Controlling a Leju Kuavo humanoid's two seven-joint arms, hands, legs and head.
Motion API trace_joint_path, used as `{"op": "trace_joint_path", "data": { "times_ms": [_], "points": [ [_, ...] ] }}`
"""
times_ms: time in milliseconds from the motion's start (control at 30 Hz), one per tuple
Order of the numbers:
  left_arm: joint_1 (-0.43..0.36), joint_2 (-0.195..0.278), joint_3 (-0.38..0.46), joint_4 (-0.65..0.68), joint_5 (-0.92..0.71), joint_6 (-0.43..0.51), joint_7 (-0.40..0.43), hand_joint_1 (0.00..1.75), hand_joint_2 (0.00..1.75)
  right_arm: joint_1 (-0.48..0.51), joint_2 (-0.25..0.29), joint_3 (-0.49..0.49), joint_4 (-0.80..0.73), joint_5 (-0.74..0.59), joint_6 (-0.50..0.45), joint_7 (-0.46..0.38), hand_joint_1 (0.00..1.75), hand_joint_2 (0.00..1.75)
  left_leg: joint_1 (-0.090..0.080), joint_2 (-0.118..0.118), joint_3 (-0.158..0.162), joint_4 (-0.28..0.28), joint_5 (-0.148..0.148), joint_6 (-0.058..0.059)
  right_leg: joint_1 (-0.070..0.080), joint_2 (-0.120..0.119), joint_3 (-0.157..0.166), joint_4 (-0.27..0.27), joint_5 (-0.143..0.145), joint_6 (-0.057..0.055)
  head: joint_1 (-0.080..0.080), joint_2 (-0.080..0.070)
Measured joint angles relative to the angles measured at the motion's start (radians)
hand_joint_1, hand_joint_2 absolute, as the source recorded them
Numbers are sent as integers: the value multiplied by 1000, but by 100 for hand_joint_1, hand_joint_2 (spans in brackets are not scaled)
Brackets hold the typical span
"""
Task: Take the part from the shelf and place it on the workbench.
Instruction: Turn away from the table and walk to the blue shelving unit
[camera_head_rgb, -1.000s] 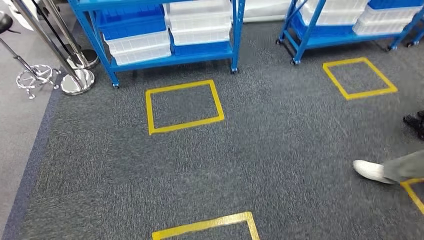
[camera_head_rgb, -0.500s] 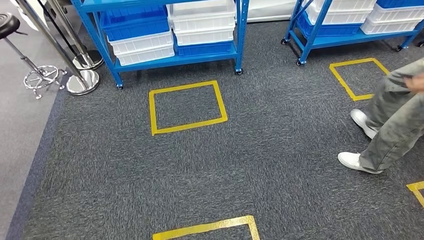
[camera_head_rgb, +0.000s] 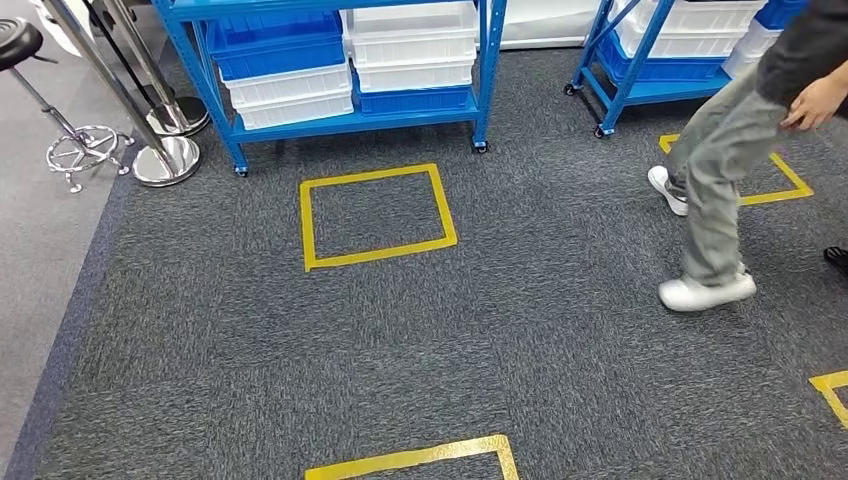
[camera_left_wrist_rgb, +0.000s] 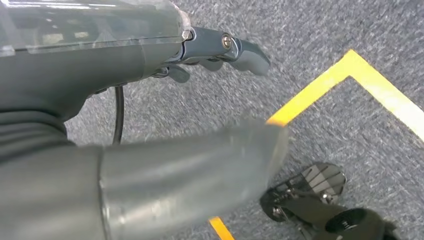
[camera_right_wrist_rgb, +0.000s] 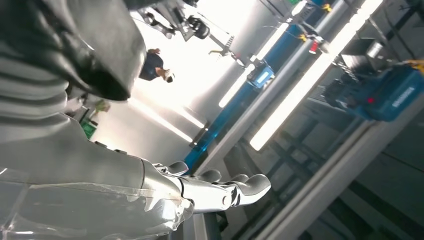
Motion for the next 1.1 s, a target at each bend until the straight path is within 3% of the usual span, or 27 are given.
{"op": "trace_joint_path", "data": {
  "times_ms": [33, 133, 167, 200, 233, 267, 333, 467, 533, 633, 667, 700, 733, 800, 867, 1000, 1067, 1100],
  "points": [
    [0, 0, 0, 0, 0, 0, 0, 0, 175, -1, -1, 0, 0, 0, 0, 0, 0, 175, 2, 1, 7, -13, 6, 3, 0, 1, -13, 32, -22, 2, 0, 0],
    [0, 0, 0, 0, 0, 0, 0, 0, 175, -2, -3, 0, 1, 0, 0, 0, 0, 175, 1, 0, 11, -20, 10, 8, 1, 2, -102, 208, -105, 8, 1, 0],
    [0, -1, 0, 0, 0, 0, 0, 0, 175, -1, -4, 0, 1, 0, 0, 0, 0, 175, 0, 0, 11, -18, 8, 8, 1, 2, -121, 240, -109, 10, 1, 0],
    [1, -1, 0, 0, 0, 0, 0, 0, 175, -1, -5, 0, 2, 0, 0, 0, 0, 175, -1, -1, 11, -15, 6, 8, 0, 2, -121, 236, -92, 11, 1, 0],
    [1, -1, 0, 0, 0, 0, 0, 0, 175, -1, -5, 0, 2, 0, 0, 0, 0, 175, -1, -2, 11, -9, 2, 6, 0, 2, -101, 193, -59, 12, 1, 0],
    [2, -2, 0, 0, 0, 0, 0, 0, 175, -1, -5, 0, 2, 0, 0, 0, 0, 175, -1, -3, 12, -2, -4, 4, 0, 3, -67, 122, -23, 12, 1, 0],
    [0, -2, 0, 0, 0, 0, 1, 0, 175, 0, -6, 0, 2, 0, 0, 0, 0, 175, -3, -7, 10, 12, -14, -4, 3, 6, -14, 15, 17, 7, 0, 0],
    [0, -3, 0, 0, 0, 0, 1, 0, 175, -1, -7, 0, 1, -1, 0, 0, 0, 175, -7, -10, 2, 25, -24, -16, 5, 7, -9, -5, 17, -14, 0, 0],
    [0, -3, 0, 0, 0, 0, 1, 0, 175, -1, -5, 0, 1, -1, 0, 0, 0, 175, -5, -9, -13, 61, -51, -27, 0, 5, -8, -7, 17, -23, 0, 0],
    [0, -3, 0, 0, 0, 0, 1, 0, 175, -1, -1, 0, 1, -1, 0, 0, 0, 175, 3, -8, -97, 247, -144, -42, -1, 3, -8, -7, 16, -31, 0, 0],
    [1, -3, 0, 0, 0, 0, 1, 0, 175, -1, -1, 0, 1, 0, 0, 0, 0, 175, 6, -8, -125, 303, -162, -44, -1, 2, -8, -7, 16, -32, 0, 0],
    [1, -3, 0, 0, 0, 0, 1, 0, 175, -1, -1, 0, 1, 0, 0, 0, 0, 175, 8, -8, -138, 324, -159, -45, -1, 2, -7, -7, 16, -32, 0, 0],
    [2, -3, 0, 0, 0, 0, 1, 0, 175, -1, -1, 0, 1, 0, 0, 0, 0, 175, 8, -8, -135, 310, -138, -43, 0, 1, -6, -7, 15, -32, 0, 0],
    [2, -3, 0, 0, 0, 0, 1, 0, 175, -1, 0, 0, 1, 0, 0, 0, 0, 175, 7, -7, -77, 175, -60, -32, 1, 1, 0, -8, 12, -31, 0, 0],
    [0, -2, 0, 0, 0, 0, 1, 0, 175, -1, 1, 0, 1, 0, 0, 0, 0, 175, 2, -4, -22, 55, -16, -19, 3, 1, 2, -9, 12, -26, 0, 0],
    [0, -1, 0, 0, 0, 0, 1, 0, 175, 0, 0, 0, 1, 0, 0, 0, 0, 175, -2, -2, -2, 8, -6, -9, 0, 2, 5, -20, 18, -4, 0, 0],
    [-1, -1, 0, 0, 0, 0, 0, 0, 175, -2, -1, 0, 1, 0, 0, 0, 0, 175, 2, 0, 10, -17, 7, 1, -1, 3, -10, 16, -10, 3, 1, 0],
    [-1, -1, 0, 0, 0, 0, 0, 0, 175, -2, -2, 0, 1, 0, 0, 0, 0, 175, 3, 0, 14, -24, 11, 4, -1, 3, -34, 68, -40, 4, 1, 0]
  ]
}}
